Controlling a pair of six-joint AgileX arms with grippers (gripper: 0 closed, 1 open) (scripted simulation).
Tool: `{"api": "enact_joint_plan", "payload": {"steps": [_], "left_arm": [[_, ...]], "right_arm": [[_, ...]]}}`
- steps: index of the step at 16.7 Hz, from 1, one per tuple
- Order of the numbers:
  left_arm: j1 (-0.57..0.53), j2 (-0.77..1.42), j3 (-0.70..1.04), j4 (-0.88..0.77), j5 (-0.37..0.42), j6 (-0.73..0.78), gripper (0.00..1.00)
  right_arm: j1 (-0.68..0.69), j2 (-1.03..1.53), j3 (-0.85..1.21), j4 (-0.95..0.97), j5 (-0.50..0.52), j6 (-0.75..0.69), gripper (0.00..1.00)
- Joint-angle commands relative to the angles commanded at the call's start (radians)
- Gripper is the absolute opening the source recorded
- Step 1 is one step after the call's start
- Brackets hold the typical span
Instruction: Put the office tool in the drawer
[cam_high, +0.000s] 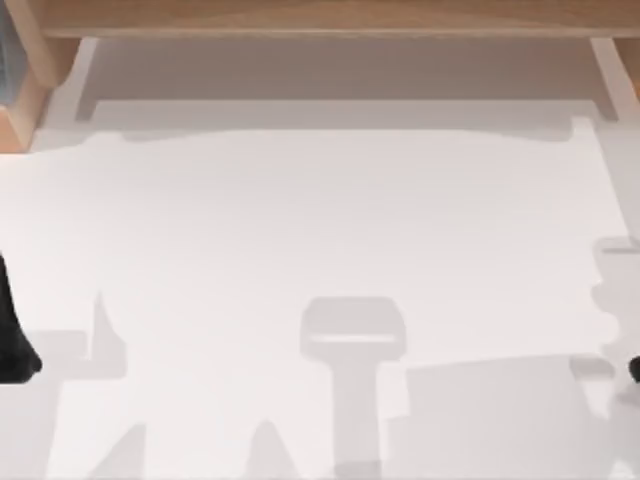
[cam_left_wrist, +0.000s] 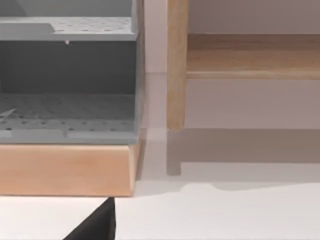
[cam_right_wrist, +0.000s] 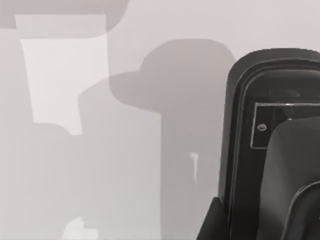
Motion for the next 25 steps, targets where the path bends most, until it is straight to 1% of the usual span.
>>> {"api": "enact_joint_plan", "payload": {"steps": [4, 6, 8, 11, 16, 19, 22, 25], "left_arm": [[0.0, 0.0, 0.0, 0.0, 0.0, 0.0, 1.0], [0.0, 0.0, 0.0, 0.0, 0.0, 0.0, 1.0], [0.0, 0.0, 0.0, 0.0, 0.0, 0.0, 1.0], [0.0, 0.0, 0.0, 0.0, 0.0, 0.0, 1.0], [0.0, 0.0, 0.0, 0.0, 0.0, 0.0, 1.0], [0.0, 0.0, 0.0, 0.0, 0.0, 0.0, 1.0], [0.0, 0.0, 0.0, 0.0, 0.0, 0.0, 1.0], [0.0, 0.0, 0.0, 0.0, 0.0, 0.0, 1.0]], "right_arm": [[-0.001, 0.004, 0.007, 0.001, 0.0, -0.001, 0.0], [-0.011, 0.007, 0.055, -0.006, 0.002, -0.01, 0.0], [-0.03, 0.026, 0.145, -0.025, 0.005, -0.027, 0.0], [-0.073, 0.087, 0.352, -0.073, 0.012, -0.061, 0.0], [-0.169, 0.252, 0.82, -0.177, 0.021, -0.137, 0.0], [-0.232, 0.388, 1.067, -0.244, 0.025, -0.187, 0.0], [-0.296, 0.544, 1.282, -0.31, 0.028, -0.235, 0.0], [-0.354, 0.705, 1.449, -0.371, 0.029, -0.276, 0.0]]}}
